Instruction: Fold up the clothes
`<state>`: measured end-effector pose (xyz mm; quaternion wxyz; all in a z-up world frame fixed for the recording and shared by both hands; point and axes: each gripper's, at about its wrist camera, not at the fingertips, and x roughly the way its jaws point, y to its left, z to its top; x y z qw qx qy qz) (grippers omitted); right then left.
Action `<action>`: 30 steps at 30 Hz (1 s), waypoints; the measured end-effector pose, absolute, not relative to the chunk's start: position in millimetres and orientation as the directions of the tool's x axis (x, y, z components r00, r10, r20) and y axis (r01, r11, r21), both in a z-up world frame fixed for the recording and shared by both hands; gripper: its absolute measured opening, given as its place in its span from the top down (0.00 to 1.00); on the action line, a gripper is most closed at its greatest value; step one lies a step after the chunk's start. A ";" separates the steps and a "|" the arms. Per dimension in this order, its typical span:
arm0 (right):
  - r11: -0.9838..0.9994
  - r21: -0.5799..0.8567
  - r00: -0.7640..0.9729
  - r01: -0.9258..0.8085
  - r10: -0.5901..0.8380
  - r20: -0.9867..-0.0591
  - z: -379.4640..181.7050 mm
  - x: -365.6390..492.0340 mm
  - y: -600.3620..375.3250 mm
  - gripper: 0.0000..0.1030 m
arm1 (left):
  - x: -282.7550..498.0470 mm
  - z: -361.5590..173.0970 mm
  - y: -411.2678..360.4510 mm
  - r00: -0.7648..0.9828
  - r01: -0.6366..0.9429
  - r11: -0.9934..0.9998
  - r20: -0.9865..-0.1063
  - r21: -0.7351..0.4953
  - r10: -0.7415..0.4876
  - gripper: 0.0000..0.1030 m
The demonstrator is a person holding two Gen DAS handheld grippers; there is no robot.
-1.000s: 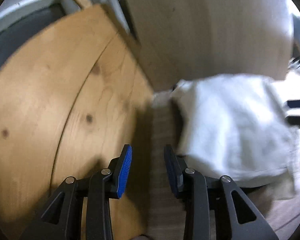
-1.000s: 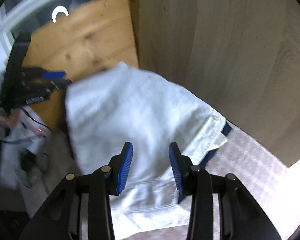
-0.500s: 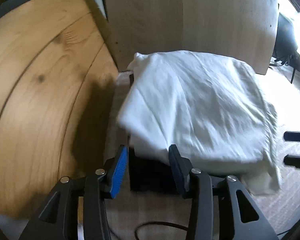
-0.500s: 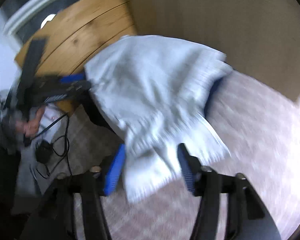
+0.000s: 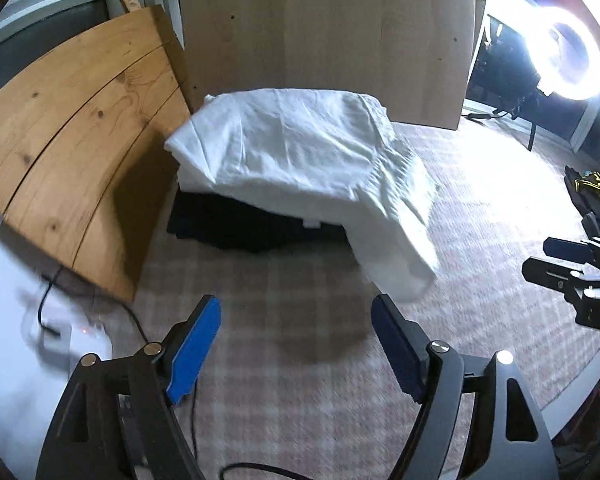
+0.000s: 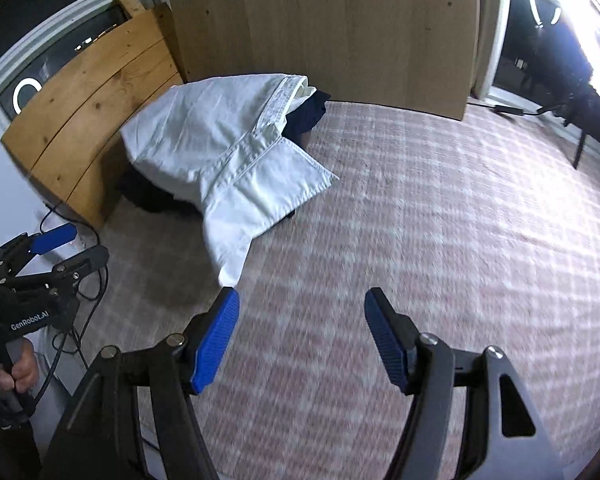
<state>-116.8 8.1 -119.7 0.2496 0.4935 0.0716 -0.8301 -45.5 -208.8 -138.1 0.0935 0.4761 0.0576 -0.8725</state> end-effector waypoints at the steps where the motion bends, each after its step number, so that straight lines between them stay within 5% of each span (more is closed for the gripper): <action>1: -0.872 0.115 -0.403 0.475 -0.332 -0.853 -116.4 -110.4 10.6 0.37 | -40.2 -138.3 -206.2 -0.517 0.220 -0.975 -0.850 -0.018 -0.101 0.26; 14: -0.890 0.017 -0.479 0.455 -0.261 -0.838 -101.9 -54.0 40.2 0.36 | 27.9 -112.1 -183.0 -0.491 0.320 -0.946 -0.843 0.059 -0.219 0.26; 30: -0.871 -0.038 -0.542 0.489 -0.270 -0.796 -81.4 17.2 156.7 0.35 | 91.8 -89.0 -60.7 -0.501 0.366 -0.930 -0.839 0.016 -0.212 0.25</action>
